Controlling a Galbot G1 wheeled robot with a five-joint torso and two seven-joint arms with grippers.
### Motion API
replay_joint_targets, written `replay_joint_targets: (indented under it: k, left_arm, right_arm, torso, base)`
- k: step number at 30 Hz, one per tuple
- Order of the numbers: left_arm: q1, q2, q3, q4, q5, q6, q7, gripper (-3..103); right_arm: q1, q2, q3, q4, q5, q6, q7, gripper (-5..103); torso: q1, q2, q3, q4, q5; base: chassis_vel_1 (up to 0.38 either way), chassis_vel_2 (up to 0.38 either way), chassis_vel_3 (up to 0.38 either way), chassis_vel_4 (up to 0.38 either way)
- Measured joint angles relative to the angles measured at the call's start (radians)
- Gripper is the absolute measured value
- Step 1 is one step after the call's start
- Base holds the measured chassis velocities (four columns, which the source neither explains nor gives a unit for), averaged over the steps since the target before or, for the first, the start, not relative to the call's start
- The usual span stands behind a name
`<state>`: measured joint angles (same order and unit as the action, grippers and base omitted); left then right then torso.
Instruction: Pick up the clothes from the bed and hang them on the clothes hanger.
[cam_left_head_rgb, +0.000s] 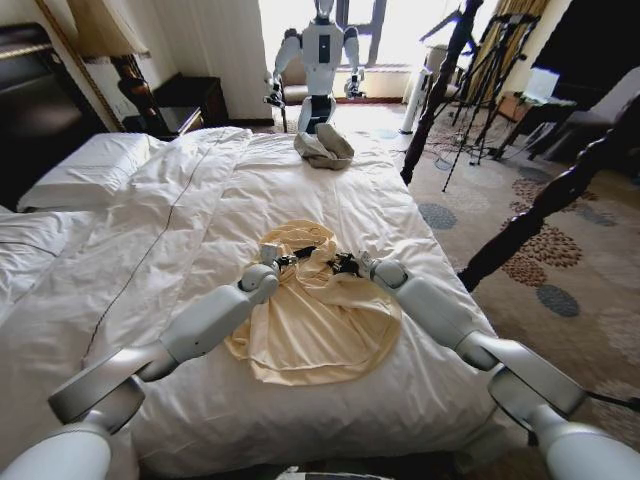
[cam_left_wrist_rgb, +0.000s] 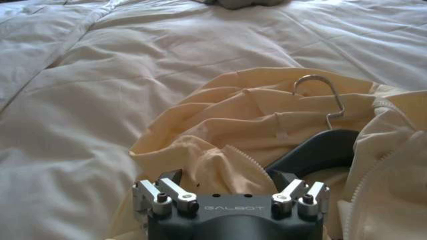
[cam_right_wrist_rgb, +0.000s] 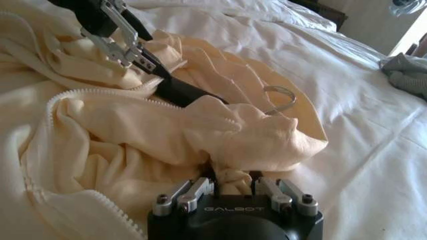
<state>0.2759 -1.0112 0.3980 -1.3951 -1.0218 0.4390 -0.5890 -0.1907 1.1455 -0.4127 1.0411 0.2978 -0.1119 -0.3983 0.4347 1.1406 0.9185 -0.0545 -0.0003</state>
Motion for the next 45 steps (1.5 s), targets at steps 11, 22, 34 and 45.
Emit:
replay_joint_targets:
  k: [11, 22, 34, 45]
  left_arm:
    - [-0.002, -0.014, -0.048, -0.005, -0.240, -0.011, -0.054, 57]
    - [0.003, -0.051, -0.112, 0.013, -0.377, -0.054, -0.068, 29]
    - [0.029, -0.038, -0.128, -0.039, -0.418, -0.195, 0.178, 1]
    - [0.102, 0.002, -0.097, -0.173, -0.529, -0.186, 0.199, 0]
  right_arm:
    - [0.004, 0.000, 0.000, -0.006, 0.003, 0.002, 0.006, 22]
    - [0.006, 0.000, 0.000, -0.008, 0.007, 0.006, 0.016, 22]
    - [0.005, 0.013, 0.002, -0.020, 0.010, 0.014, 0.030, 22]
    - [0.009, 0.034, 0.011, -0.068, 0.015, 0.036, 0.052, 22]
  torso:
    - [0.000, 0.000, 0.000, 0.0003, 0.0000]
    - [0.000, 0.000, 0.000, 0.0001, -0.0003]
    - [0.000, 0.000, 0.000, 0.0000, -0.0001]
    - [0.000, 0.000, 0.000, 0.0001, -0.0001]
  base:
    - [0.000, 0.000, 0.000, 0.000]
    - [0.000, 0.000, 0.000, 0.000]
    - [0.000, 0.000, 0.000, 0.000]
    - [0.000, 0.000, 0.000, 0.000]
